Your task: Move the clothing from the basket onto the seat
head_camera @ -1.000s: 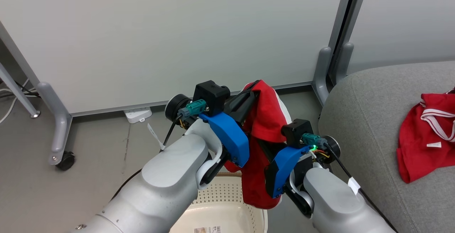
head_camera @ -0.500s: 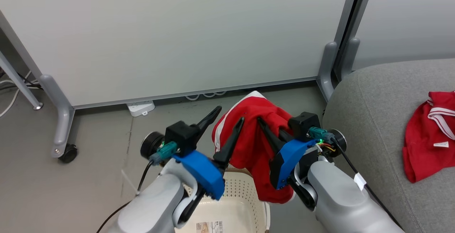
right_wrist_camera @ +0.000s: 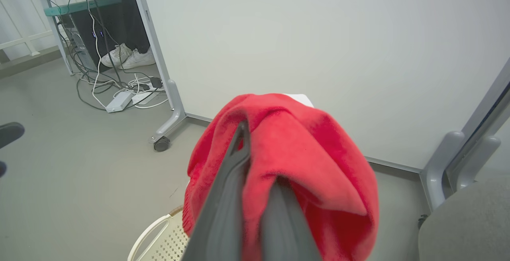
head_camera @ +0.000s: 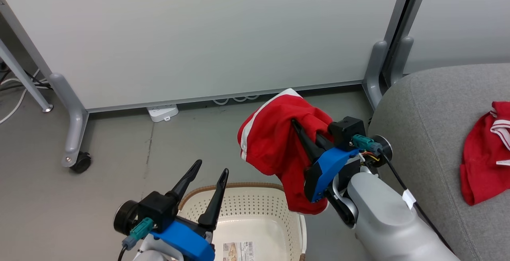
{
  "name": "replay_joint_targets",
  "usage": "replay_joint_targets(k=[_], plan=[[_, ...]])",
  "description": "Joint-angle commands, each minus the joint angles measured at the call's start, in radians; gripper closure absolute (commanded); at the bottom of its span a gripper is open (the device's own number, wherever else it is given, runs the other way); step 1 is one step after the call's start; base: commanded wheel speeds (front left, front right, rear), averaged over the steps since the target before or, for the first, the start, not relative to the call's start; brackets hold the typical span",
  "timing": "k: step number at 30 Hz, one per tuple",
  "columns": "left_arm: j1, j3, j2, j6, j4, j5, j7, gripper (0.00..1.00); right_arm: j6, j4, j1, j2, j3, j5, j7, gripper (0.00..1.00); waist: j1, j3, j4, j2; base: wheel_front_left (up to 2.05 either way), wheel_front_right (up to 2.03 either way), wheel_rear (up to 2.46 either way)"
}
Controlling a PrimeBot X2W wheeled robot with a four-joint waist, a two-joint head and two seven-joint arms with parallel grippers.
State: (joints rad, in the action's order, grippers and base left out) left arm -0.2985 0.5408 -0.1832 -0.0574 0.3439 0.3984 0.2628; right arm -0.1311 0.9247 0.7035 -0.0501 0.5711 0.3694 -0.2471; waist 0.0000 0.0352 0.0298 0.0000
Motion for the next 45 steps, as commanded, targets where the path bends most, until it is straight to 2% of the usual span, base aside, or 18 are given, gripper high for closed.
replay_joint_targets(k=[1, 10, 19, 24, 33, 39, 40, 45], plan=[[0.032, -0.032, 0.001, -0.009, -0.01, -0.018, 0.003, 0.0, 0.001, -0.009, -0.001, 0.0, -0.006, -0.008, -0.006, 1.0, 0.0, 0.0, 0.0, 0.0, 0.0, 0.0, 0.0], [0.117, -0.139, 0.038, -0.044, -0.017, -0.091, 0.003, 0.0, 0.001, -0.021, -0.023, 0.0, -0.03, -0.021, 0.002, 1.0, 0.0, -0.005, 0.0, 0.0, 0.0, 0.0, 0.0], [0.14, -0.184, 0.069, -0.066, -0.007, -0.131, 0.003, 0.0, 0.001, -0.037, -0.035, 0.0, -0.037, -0.031, 0.013, 1.0, 0.0, -0.011, -0.006, 0.0, 0.0, 0.0, 0.0], [0.141, -0.193, 0.074, -0.069, -0.008, -0.152, 0.003, 0.0, 0.001, -0.045, -0.036, 0.0, -0.045, -0.032, 0.015, 1.0, 0.0, -0.006, -0.034, 0.0, 0.0, 0.0, 0.0], [0.121, -0.199, 0.076, -0.074, -0.011, -0.173, 0.003, 0.0, 0.001, -0.058, -0.027, 0.0, -0.054, -0.032, 0.016, 1.0, 0.0, 0.014, -0.139, 0.0, 0.0, 0.0, 0.0], [0.109, -0.19, 0.069, -0.074, -0.016, -0.168, 0.003, 0.0, 0.001, -0.066, -0.033, 0.0, -0.059, -0.033, 0.016, 1.0, 0.0, 0.025, -0.241, 0.0, 0.0, 0.0, 0.0], [0.105, -0.19, 0.066, -0.074, -0.018, -0.166, 0.003, 0.0, 0.001, -0.067, -0.033, 0.0, -0.062, -0.034, 0.014, 1.0, 0.0, 0.029, -0.276, 0.0, 0.0, 0.0, 0.0], [0.099, -0.185, 0.06, -0.074, -0.021, -0.165, 0.003, 0.0, 0.001, -0.064, -0.033, 0.0, -0.076, -0.04, 0.01, 1.0, 0.0, 0.035, -0.335, 0.0, 0.0, 0.0, 0.0]])
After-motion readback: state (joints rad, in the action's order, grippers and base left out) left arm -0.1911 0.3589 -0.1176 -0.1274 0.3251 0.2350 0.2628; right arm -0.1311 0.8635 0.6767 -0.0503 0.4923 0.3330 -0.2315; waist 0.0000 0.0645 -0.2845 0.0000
